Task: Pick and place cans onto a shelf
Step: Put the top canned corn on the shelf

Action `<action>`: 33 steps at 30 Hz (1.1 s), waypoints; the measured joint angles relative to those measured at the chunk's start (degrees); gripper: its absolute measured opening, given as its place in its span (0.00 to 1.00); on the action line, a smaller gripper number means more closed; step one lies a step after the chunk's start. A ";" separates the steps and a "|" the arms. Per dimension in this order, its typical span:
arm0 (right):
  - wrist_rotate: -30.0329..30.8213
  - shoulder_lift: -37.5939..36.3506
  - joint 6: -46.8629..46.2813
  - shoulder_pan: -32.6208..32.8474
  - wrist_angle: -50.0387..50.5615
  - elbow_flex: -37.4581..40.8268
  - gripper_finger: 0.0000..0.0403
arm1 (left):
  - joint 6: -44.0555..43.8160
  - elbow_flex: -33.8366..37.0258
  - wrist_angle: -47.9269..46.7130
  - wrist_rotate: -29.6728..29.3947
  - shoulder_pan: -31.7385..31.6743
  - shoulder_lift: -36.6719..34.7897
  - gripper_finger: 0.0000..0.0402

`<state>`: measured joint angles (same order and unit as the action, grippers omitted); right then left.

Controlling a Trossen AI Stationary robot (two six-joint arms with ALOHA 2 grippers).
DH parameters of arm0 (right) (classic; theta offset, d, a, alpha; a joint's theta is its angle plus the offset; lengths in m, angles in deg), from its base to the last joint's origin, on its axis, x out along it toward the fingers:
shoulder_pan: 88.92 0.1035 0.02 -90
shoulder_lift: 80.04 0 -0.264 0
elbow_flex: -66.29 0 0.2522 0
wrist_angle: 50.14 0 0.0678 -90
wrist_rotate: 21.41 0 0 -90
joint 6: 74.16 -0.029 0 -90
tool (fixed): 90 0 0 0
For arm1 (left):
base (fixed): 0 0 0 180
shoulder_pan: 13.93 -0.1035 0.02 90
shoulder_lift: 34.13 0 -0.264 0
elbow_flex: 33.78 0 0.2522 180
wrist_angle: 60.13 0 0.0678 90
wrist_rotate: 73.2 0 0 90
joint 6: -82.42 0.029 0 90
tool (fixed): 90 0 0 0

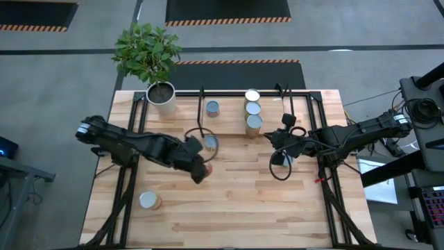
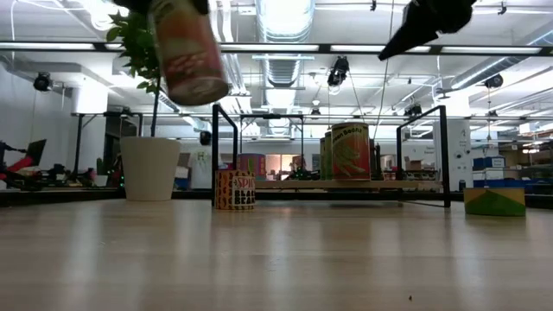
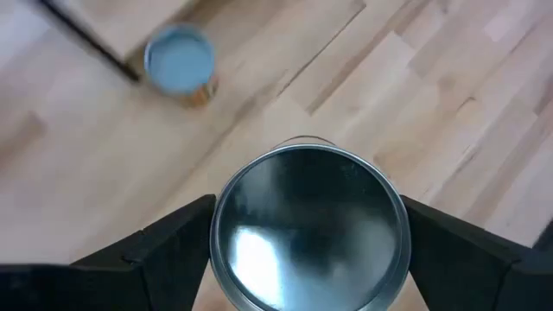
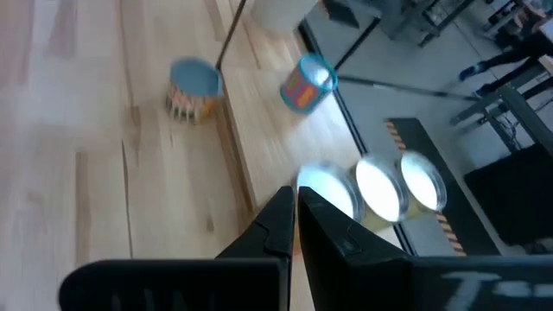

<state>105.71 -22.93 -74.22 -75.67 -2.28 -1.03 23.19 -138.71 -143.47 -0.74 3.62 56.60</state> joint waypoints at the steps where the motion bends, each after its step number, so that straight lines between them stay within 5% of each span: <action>1: -0.02 -0.21 -0.56 0.00 1.82 0.00 0.02 | 2.10 -2.82 -1.53 -0.40 -0.40 1.80 0.79; 6: 0.01 -2.57 -5.16 0.05 6.71 0.19 0.02 | 9.20 -15.65 -9.34 -4.09 -3.51 9.92 0.79; 15: -0.03 -11.29 -5.30 1.90 6.25 4.60 0.02 | 24.49 -29.53 -10.01 -4.61 -11.15 18.70 0.79; 33: -0.08 -20.29 -4.58 1.90 4.11 8.39 0.02 | 41.20 -40.41 -8.18 -2.45 -24.64 32.15 0.79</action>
<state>105.63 -43.22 -78.80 -73.77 1.83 7.36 64.40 -179.13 -151.65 -3.19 -21.02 88.74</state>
